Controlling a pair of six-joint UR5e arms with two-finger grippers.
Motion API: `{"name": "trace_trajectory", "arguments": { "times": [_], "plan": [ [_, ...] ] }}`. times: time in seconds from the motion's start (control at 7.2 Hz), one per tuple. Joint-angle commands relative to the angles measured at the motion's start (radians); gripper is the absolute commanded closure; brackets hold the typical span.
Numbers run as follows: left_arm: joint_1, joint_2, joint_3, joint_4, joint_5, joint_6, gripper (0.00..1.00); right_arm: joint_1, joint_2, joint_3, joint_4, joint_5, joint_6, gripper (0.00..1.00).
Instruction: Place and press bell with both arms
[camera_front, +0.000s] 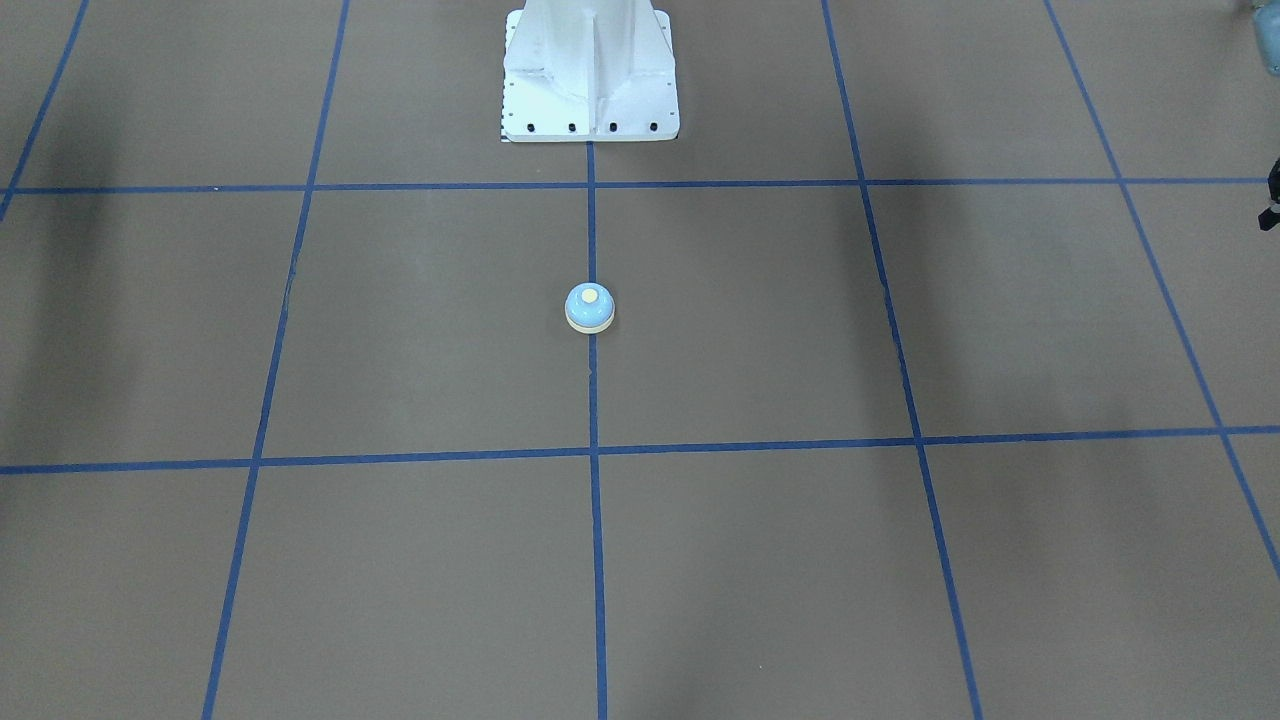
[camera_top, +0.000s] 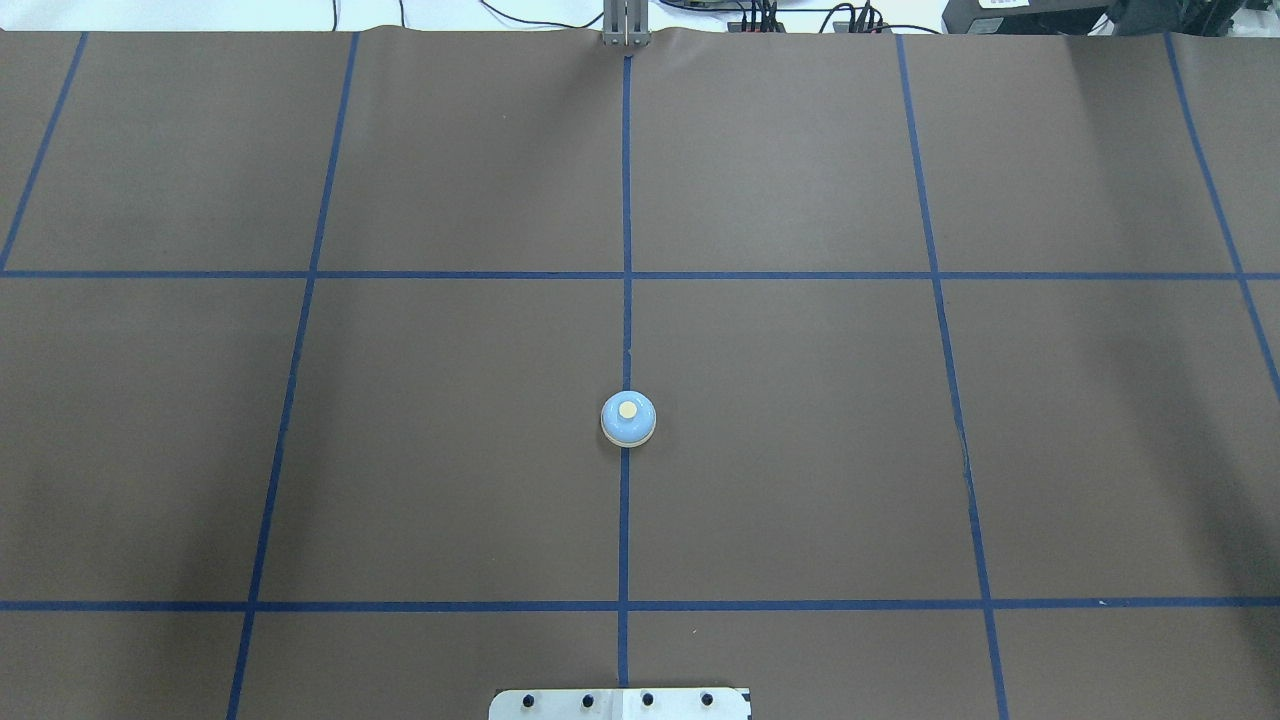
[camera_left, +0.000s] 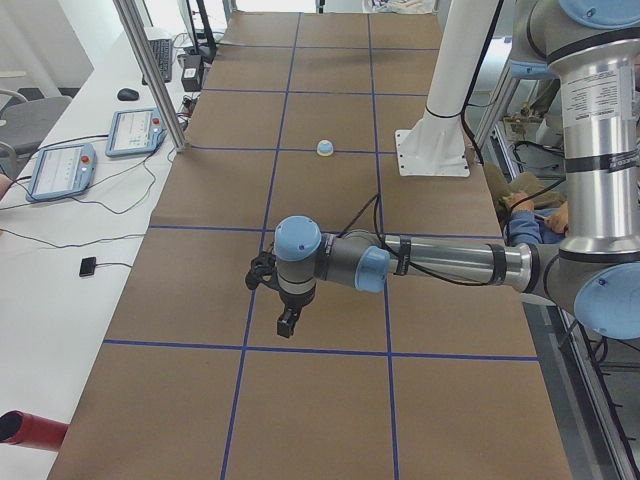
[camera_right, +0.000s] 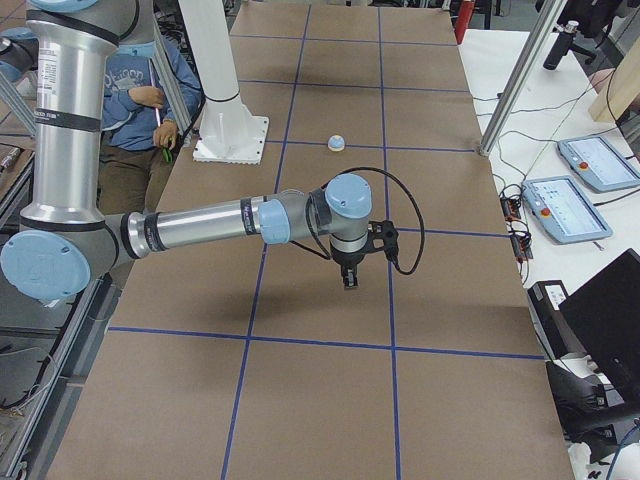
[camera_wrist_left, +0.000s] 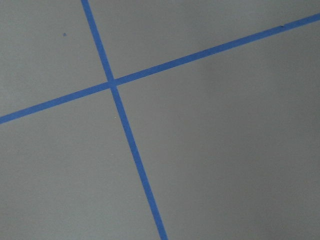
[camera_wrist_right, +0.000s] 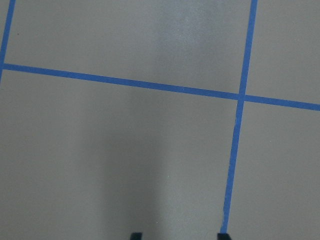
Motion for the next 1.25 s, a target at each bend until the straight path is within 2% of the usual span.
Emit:
{"name": "trace_trajectory", "arguments": {
  "times": [0.0,0.28,0.56,0.83,1.11],
  "plan": [
    [-0.038,-0.013,-0.010,0.105,0.009,0.006,0.01,0.001,0.011,-0.009,0.001,-0.011,0.000,0.00],
    [-0.048,-0.023,-0.015,0.140,0.006,-0.070,0.01,-0.002,0.020,-0.061,0.006,-0.003,0.009,0.00],
    [-0.052,-0.019,-0.029,0.138,-0.025,-0.080,0.00,-0.002,0.039,-0.062,0.006,-0.003,0.012,0.00],
    [-0.052,-0.010,0.002,0.123,-0.057,-0.076,0.00,-0.004,0.039,-0.068,0.006,-0.009,0.011,0.00],
    [-0.054,-0.005,-0.021,0.118,-0.056,-0.073,0.00,-0.004,0.051,-0.127,0.032,-0.005,0.000,0.00]
  ]
}}
